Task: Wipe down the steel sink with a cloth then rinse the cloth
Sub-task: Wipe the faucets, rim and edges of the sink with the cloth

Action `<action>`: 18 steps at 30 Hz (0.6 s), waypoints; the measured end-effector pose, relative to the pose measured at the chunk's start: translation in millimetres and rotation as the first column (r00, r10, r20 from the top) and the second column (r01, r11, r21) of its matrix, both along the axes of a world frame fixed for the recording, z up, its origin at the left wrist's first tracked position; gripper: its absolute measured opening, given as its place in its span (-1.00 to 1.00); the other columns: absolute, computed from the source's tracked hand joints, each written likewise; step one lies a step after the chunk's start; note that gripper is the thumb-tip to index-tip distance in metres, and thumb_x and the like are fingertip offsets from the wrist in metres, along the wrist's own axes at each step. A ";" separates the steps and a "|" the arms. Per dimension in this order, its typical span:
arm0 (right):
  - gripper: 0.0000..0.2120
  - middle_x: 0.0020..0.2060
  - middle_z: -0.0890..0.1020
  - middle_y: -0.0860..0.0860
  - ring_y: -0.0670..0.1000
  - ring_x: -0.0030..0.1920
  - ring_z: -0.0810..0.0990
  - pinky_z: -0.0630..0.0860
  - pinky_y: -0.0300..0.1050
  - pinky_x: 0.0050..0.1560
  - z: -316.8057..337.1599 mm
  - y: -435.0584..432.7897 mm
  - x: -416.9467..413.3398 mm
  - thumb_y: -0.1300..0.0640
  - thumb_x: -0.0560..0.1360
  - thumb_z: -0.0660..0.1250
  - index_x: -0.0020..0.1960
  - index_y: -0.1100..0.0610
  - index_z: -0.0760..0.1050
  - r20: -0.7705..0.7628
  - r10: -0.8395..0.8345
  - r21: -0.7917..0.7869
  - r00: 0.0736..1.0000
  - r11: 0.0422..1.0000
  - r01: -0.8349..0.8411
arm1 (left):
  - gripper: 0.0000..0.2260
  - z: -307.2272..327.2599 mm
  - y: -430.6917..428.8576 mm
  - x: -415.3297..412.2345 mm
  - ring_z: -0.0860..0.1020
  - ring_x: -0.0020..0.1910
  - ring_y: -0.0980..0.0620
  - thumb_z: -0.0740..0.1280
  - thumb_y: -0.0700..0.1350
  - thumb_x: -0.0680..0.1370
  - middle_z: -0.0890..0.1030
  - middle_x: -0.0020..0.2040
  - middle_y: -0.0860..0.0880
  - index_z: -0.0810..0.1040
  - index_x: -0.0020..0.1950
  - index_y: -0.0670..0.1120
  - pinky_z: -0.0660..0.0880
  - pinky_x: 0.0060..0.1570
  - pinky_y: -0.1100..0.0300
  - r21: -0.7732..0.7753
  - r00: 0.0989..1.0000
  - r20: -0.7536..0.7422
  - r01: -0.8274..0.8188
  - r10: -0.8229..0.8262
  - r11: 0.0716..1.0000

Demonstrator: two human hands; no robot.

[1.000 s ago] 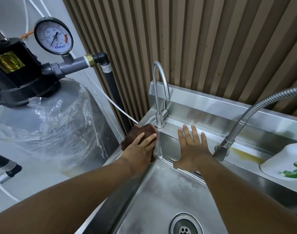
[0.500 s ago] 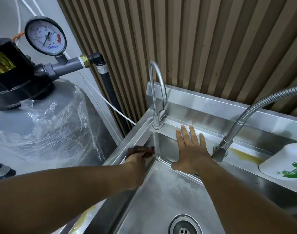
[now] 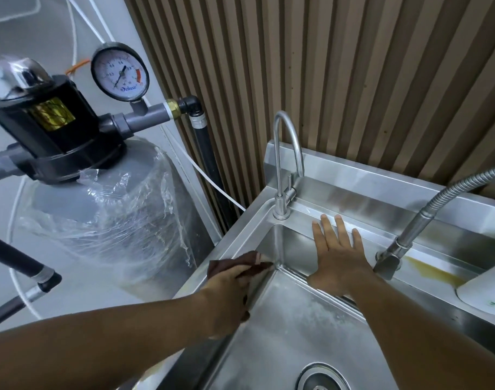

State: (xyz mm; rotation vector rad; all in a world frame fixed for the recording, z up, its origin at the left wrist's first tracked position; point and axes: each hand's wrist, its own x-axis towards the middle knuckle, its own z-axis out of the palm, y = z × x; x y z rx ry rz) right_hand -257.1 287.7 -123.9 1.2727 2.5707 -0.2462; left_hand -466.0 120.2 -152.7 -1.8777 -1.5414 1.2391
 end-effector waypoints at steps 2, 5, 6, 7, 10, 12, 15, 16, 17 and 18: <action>0.05 0.57 -0.41 0.03 0.16 0.54 -0.48 -0.29 0.22 0.55 0.2 0.4 0.4 -0.24 0.44 0.27 0.61 0.03 -0.37 0.003 0.006 0.003 1.000 1.000 -0.006 | -0.57 38.7 -23.0 11.6 -0.15 0.63 -0.07 0.12 0.05 0.67 0.07 0.65 -0.08 0.35 0.54 0.02 -0.27 0.53 -0.19 -0.285 0.924 0.380 0.078 0.038 0.955; 0.06 0.57 -0.42 0.04 0.17 0.53 -0.48 -0.28 0.24 0.55 1.0 0.5 -0.4 -0.26 0.44 0.27 0.61 0.04 -0.38 0.017 0.015 -0.010 1.000 1.000 -0.014 | -0.51 48.7 -53.8 -9.2 0.03 0.62 -0.13 0.15 0.09 0.60 0.09 0.64 -0.14 0.40 0.52 0.00 0.00 0.55 -0.21 -0.009 0.823 0.567 0.024 -0.015 1.000; 0.06 0.56 -0.43 0.03 0.17 0.53 -0.49 -0.29 0.23 0.55 1.6 0.7 -0.8 -0.26 0.43 0.26 0.60 0.04 -0.39 0.024 0.013 -0.013 1.000 1.000 -0.012 | -0.53 47.0 -64.2 -11.9 0.11 0.60 -0.17 0.15 0.10 0.60 0.15 0.62 -0.18 0.41 0.51 0.06 0.11 0.51 -0.20 0.026 0.785 0.619 -0.055 0.027 0.998; 0.06 0.56 -0.43 0.03 0.17 0.53 -0.49 -0.30 0.23 0.54 1.8 0.8 -1.1 -0.25 0.43 0.26 0.60 0.03 -0.39 0.031 0.010 -0.016 0.999 1.000 -0.009 | -0.54 43.6 -73.0 -14.2 0.15 0.59 -0.19 0.14 0.11 0.62 0.18 0.61 -0.21 0.37 0.53 0.13 0.13 0.45 -0.17 0.035 0.725 0.687 -0.097 0.046 0.995; 0.05 0.56 -0.44 0.02 0.16 0.53 -0.50 -0.30 0.23 0.54 2.4 0.4 -1.9 -0.21 0.42 0.24 0.60 0.03 -0.40 0.046 0.000 -0.020 0.999 1.000 0.001 | -0.51 44.9 -75.2 -13.3 0.10 0.60 -0.14 0.03 0.14 0.69 0.18 0.61 -0.17 0.08 0.63 0.18 0.05 0.44 -0.12 0.086 0.662 0.748 -0.176 0.053 0.981; 0.06 0.55 -0.45 0.02 0.16 0.52 -0.51 -0.30 0.23 0.54 2.9 -0.5 -2.6 -0.20 0.41 0.24 0.60 0.03 -0.41 0.051 -0.005 -0.027 0.999 1.000 0.006 | -0.47 48.9 -60.5 -6.1 -0.08 0.62 0.00 -0.07 0.16 0.70 0.10 0.64 -0.04 -0.09 0.65 0.11 -0.11 0.51 -0.04 0.084 0.595 0.797 -0.277 0.102 0.957; 0.06 0.55 -0.46 0.01 0.15 0.52 -0.52 -0.32 0.24 0.54 2.8 -0.1 -2.7 -0.20 0.41 0.25 0.60 0.03 -0.42 0.055 -0.009 -0.035 0.998 0.999 0.011 | -0.39 52.8 -23.0 -1.6 -0.28 0.59 0.14 -0.17 0.22 0.65 -0.07 0.66 0.05 -0.19 0.65 0.01 -0.32 0.55 0.07 0.000 0.488 0.844 -0.415 0.223 0.910; 0.07 0.55 -0.46 0.01 0.15 0.52 -0.52 -0.32 0.23 0.54 3.0 -0.7 -3.1 -0.20 0.40 0.25 0.60 0.03 -0.41 0.055 -0.009 -0.036 0.998 0.999 0.011 | -0.33 53.3 -8.7 -2.7 -0.29 0.59 0.13 -0.20 0.28 0.61 -0.11 0.66 0.03 -0.17 0.65 -0.01 -0.31 0.56 0.04 -0.011 0.492 0.835 -0.431 0.245 0.902; 0.07 0.55 -0.45 0.01 0.15 0.52 -0.52 -0.32 0.23 0.54 2.8 -0.7 -3.1 -0.21 0.40 0.25 0.60 0.02 -0.41 0.054 -0.008 -0.032 0.998 0.999 0.009 | -0.28 53.6 5.0 -3.2 -0.29 0.59 0.11 -0.22 0.34 0.58 -0.17 0.65 0.01 -0.15 0.66 -0.01 -0.31 0.56 0.02 -0.013 0.491 0.833 -0.443 0.254 0.897; 0.07 0.55 -0.45 0.01 0.15 0.52 -0.51 -0.32 0.23 0.54 3.0 -0.5 -3.1 -0.22 0.41 0.26 0.60 0.02 -0.41 0.054 -0.008 -0.028 0.999 1.000 0.010 | -0.24 53.2 16.7 -4.6 -0.30 0.59 0.11 -0.23 0.39 0.56 -0.22 0.64 0.01 -0.13 0.66 -0.01 -0.32 0.55 0.01 -0.029 0.463 0.845 -0.460 0.268 0.887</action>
